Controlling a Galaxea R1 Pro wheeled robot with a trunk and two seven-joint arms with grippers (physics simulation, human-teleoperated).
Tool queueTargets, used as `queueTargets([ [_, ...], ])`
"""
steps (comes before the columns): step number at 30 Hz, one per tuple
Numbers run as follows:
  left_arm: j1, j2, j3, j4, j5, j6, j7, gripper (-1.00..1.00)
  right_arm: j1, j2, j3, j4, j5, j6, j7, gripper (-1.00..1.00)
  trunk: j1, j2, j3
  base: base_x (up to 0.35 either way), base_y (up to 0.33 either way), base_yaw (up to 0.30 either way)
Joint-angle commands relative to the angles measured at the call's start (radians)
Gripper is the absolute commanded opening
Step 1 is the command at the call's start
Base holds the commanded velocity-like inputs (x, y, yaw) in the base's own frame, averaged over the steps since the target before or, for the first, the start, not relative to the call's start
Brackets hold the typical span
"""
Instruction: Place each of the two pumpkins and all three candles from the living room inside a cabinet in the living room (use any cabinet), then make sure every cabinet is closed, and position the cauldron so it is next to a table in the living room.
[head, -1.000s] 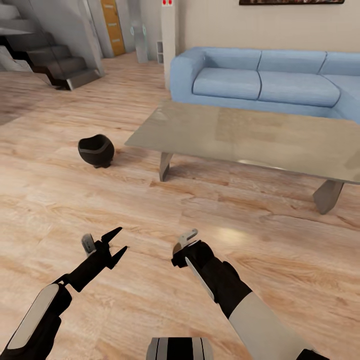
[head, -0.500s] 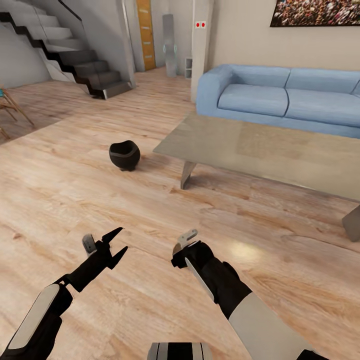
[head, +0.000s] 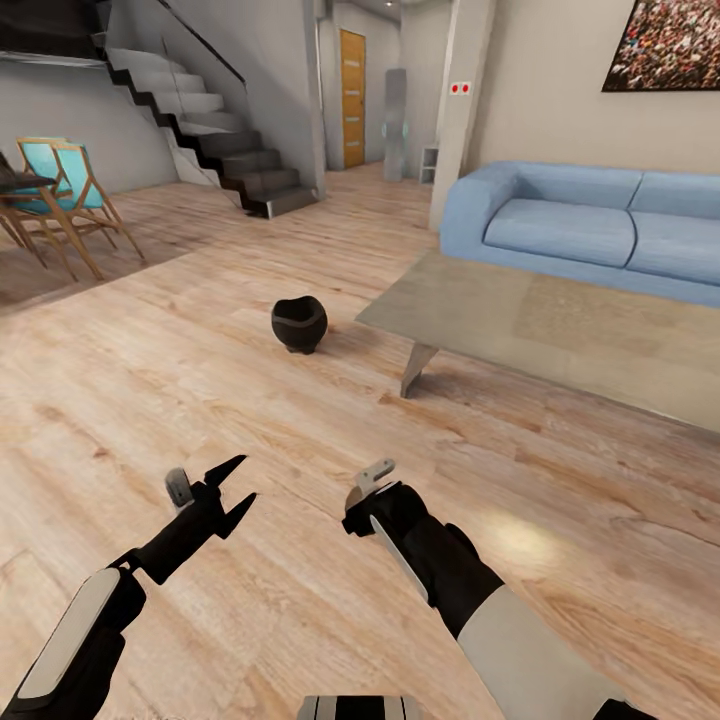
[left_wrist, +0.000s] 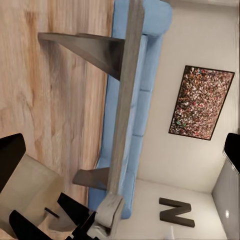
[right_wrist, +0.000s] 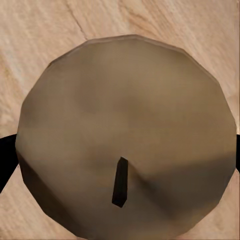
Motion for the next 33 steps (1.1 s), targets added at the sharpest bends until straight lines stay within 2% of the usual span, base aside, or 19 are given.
queueTargets([
  [1, -0.001, 0.000, 0.001, 0.001, 0.001, 0.005, -0.002, 1.00, -0.001, 0.000, 0.002, -0.001, -0.007, 0.004, -0.009, -1.00, -0.001, 0.000, 0.003, 0.000, 0.000, 0.292],
  [7, -0.001, 0.000, 0.000, 0.001, 0.000, 0.005, -0.001, 1.00, -0.001, 0.000, 0.002, 0.000, -0.007, 0.004, -0.009, -1.00, -0.003, 0.001, 0.026, 0.000, 0.000, 0.292],
  [12, -0.001, 0.000, -0.019, 0.001, 0.000, 0.005, 0.001, 1.00, 0.001, 0.000, 0.002, 0.001, -0.007, 0.004, -0.009, -1.00, -0.006, 0.003, 0.046, 0.000, 0.000, 0.292],
  [21, -0.001, -0.002, -0.020, 0.001, -0.001, 0.003, 0.001, 1.00, 0.006, 0.000, 0.002, 0.000, -0.007, 0.004, -0.009, -1.00, -0.010, 0.005, 0.081, 0.000, 0.000, 0.293],
  [33, -0.001, -0.001, -0.020, 0.002, 0.001, -0.004, -0.009, 1.00, 0.007, 0.000, 0.002, 0.001, -0.006, 0.003, -0.009, -1.00, -0.010, 0.005, 0.081, 0.000, 0.000, 0.294],
])
